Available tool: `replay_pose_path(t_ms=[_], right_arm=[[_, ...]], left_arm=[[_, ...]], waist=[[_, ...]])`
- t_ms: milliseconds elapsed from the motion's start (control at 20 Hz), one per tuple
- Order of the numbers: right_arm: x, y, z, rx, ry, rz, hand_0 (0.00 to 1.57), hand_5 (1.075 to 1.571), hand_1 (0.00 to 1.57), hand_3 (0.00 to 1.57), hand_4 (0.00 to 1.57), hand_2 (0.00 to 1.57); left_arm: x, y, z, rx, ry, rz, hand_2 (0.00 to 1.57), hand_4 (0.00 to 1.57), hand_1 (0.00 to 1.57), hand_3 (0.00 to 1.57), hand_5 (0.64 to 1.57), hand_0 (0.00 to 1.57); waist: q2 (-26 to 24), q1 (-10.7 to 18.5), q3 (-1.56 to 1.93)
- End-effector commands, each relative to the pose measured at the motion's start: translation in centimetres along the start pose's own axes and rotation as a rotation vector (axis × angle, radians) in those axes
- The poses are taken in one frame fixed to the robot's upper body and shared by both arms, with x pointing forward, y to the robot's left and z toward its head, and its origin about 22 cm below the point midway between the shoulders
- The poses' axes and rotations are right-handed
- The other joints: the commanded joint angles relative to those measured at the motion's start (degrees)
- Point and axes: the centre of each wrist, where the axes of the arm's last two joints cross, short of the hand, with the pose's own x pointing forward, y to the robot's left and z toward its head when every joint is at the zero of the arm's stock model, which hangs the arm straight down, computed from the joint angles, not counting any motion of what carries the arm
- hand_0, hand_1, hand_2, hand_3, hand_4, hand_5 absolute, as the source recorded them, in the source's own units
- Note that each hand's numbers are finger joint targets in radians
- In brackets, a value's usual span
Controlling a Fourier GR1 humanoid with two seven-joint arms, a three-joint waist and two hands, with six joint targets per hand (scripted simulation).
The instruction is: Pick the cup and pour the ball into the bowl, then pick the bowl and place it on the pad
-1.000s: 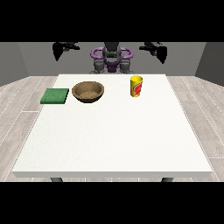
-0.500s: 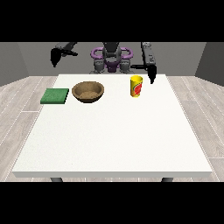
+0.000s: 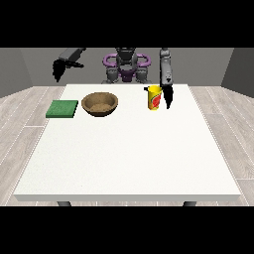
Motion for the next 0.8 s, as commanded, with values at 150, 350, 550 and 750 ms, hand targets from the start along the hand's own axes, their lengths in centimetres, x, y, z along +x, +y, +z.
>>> replay_pose_path(t_ms=[150, 350, 550, 750], right_arm=[[-0.9, 0.0, 0.7, 0.009, -0.039, 0.003, 0.00, 1.571, 0.00, 0.00, 0.00, 0.00], [-2.9, -0.3, 1.1, 0.011, -0.017, 0.006, 0.00, 1.571, 0.00, 0.00, 0.00, 0.00], [-0.6, 0.0, 0.0, 0.037, -0.030, 0.010, 0.00, 1.570, 0.00, 0.00, 0.00, 0.00], [1.4, -1.2, -1.5, 0.041, -0.070, 0.006, 0.00, 1.570, 0.00, 0.00, 0.00, 0.00]], left_arm=[[-2.5, 2.1, 1.7, 0.011, -0.041, 0.007, 0.00, 0.00, 0.00, 0.00, 1.521, 0.00], [-2.0, -0.7, -1.1, -0.011, 0.000, -0.002, 0.00, 0.00, 0.00, 0.00, 1.526, 0.00], [-3.3, -0.6, 1.7, -0.014, -0.043, -0.202, 1.10, 1.47, 1.02, 0.89, 0.776, 1.02], [-3.7, -2.2, 2.5, 0.035, -0.080, -0.331, 1.57, 1.45, 1.32, 1.57, 1.245, 1.32]], waist=[[2.8, -0.5, -0.02], [1.7, -0.3, 0.02], [2.6, -3.5, 0.02], [4.5, -5.1, -0.02]])
